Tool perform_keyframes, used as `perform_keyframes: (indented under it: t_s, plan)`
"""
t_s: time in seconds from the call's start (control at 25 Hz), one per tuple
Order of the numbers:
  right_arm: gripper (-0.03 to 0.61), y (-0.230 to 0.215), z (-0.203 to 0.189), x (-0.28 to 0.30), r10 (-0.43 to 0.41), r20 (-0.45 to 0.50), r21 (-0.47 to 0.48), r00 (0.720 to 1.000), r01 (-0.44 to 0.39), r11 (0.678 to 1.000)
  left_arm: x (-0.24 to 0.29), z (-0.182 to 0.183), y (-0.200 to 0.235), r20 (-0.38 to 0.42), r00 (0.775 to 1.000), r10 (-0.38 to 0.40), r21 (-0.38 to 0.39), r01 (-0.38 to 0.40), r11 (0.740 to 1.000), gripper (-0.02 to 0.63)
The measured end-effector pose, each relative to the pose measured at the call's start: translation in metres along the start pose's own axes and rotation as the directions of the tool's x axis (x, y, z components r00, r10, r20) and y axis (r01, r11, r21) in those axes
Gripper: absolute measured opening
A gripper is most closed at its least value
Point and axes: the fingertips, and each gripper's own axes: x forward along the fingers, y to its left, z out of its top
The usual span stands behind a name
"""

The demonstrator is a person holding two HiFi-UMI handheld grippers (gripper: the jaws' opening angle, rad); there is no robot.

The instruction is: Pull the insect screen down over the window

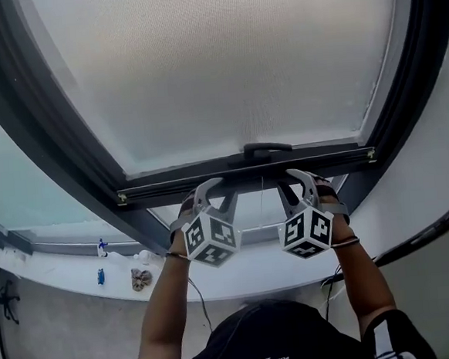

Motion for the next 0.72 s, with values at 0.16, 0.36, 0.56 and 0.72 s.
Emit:
perform_keyframes:
  t_s: [0.16, 0.36, 0.56, 0.72]
  plan:
    - [0.117, -0.001, 0.020, -0.025, -0.061, 0.096, 0.181, 0.994, 0.043, 0.983, -0.023, 0.027, 0.001, 0.168, 0.984, 0.052, -0.099, -0.036, 0.994, 0.140]
    - [0.043, -0.001, 0.021, -0.050, -0.170, 0.085, 0.311, 0.982, 0.136, 0.941, -0.048, 0.035, -0.006, 0.285, 0.954, 0.090, -0.281, -0.007, 0.960, 0.093]
    - [0.005, 0.019, 0.015, -0.067, -0.153, 0.052, 0.393, 0.987, 0.120, 0.911, -0.068, 0.026, -0.009, 0.278, 0.954, 0.112, -0.361, -0.005, 0.933, 0.003]
    - [0.005, 0.035, 0.015, -0.089, -0.152, 0.041, 0.461, 0.988, 0.116, 0.880, -0.081, 0.019, -0.022, 0.282, 0.951, 0.125, -0.428, 0.008, 0.904, 0.003]
